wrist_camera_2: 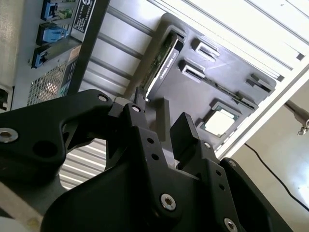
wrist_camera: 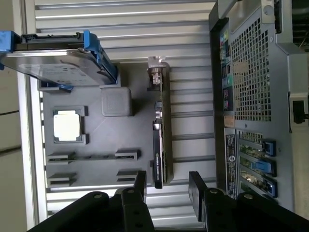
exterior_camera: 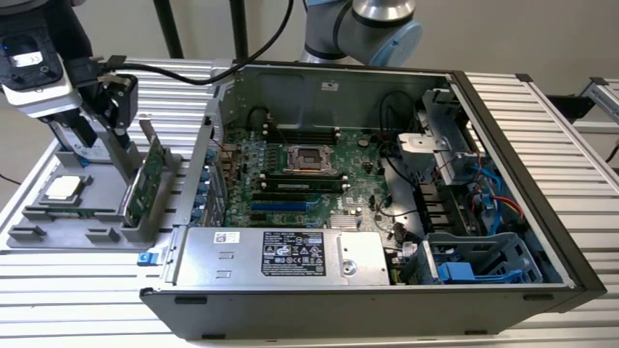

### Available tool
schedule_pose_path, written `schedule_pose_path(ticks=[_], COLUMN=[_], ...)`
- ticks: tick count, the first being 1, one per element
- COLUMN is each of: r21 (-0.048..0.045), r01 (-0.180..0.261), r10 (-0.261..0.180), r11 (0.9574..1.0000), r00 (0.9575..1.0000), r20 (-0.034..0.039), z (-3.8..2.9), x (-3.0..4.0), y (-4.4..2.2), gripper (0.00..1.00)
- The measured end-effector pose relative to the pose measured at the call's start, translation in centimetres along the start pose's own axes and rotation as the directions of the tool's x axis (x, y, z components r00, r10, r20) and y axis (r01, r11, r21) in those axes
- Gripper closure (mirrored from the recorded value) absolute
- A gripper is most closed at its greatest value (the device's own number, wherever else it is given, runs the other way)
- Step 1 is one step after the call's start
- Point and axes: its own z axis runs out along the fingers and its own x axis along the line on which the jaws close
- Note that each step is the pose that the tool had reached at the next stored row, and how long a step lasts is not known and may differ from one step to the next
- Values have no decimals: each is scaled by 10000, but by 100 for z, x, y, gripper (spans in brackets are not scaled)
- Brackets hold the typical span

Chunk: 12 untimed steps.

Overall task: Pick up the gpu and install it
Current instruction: 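Pick up the gpu and move the gpu toward the slot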

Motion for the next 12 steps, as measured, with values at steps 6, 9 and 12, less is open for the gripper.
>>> schedule_pose_path(ticks=[6,9,12], r21=[-2,-1,-1], r01=[0,0,0], r10=[0,0,0], r11=[10000,10000,10000], r00=[10000,10000,10000], r20=[2,1,1], z=[19,27,33], x=[0,1,1], y=[-1,-1,-2], gripper=[0,0,0])
